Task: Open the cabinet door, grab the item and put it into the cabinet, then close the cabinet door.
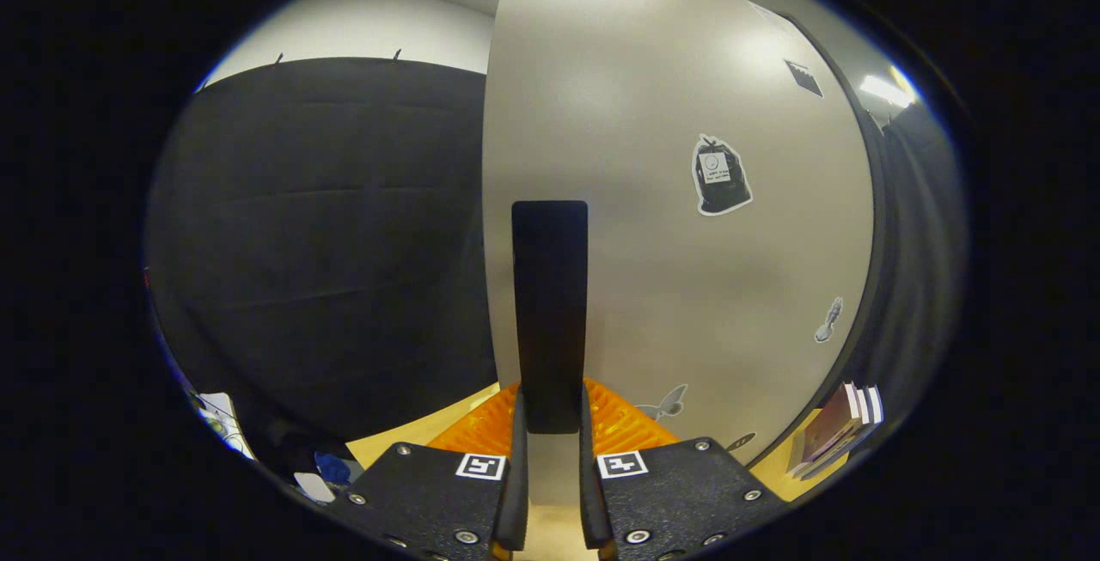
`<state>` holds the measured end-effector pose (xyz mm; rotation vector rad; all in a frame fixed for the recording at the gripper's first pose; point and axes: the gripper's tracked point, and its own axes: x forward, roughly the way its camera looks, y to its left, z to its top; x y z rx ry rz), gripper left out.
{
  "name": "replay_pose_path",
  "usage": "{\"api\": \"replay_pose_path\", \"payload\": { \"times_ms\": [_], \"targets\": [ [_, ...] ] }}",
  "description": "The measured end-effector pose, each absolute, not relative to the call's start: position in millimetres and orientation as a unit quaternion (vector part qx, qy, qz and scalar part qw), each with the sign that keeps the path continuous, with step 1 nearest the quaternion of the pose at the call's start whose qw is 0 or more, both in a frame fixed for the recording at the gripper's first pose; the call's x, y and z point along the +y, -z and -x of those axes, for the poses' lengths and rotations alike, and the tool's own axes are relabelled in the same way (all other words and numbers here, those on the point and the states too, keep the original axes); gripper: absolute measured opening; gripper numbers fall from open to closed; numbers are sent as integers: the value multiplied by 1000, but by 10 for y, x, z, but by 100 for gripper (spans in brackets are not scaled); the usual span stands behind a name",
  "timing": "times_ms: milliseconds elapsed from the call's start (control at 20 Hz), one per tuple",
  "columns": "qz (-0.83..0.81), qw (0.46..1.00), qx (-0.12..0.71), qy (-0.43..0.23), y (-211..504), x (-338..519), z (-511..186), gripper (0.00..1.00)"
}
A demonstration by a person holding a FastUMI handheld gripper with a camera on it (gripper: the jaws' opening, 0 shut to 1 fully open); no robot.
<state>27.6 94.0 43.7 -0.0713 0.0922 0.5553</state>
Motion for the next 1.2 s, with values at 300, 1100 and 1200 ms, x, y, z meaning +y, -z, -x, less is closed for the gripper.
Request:
{"api": "replay_pose_path", "payload": {
  "times_ms": [300, 1100, 1200],
  "targets": [
    [41, 939, 39, -341, -435, 787, -136, 24],
    [-2, 950, 0, -313, -522, 281, -23, 50],
    [0, 960, -6, -280, -527, 168, -45, 75]
  ]
}}
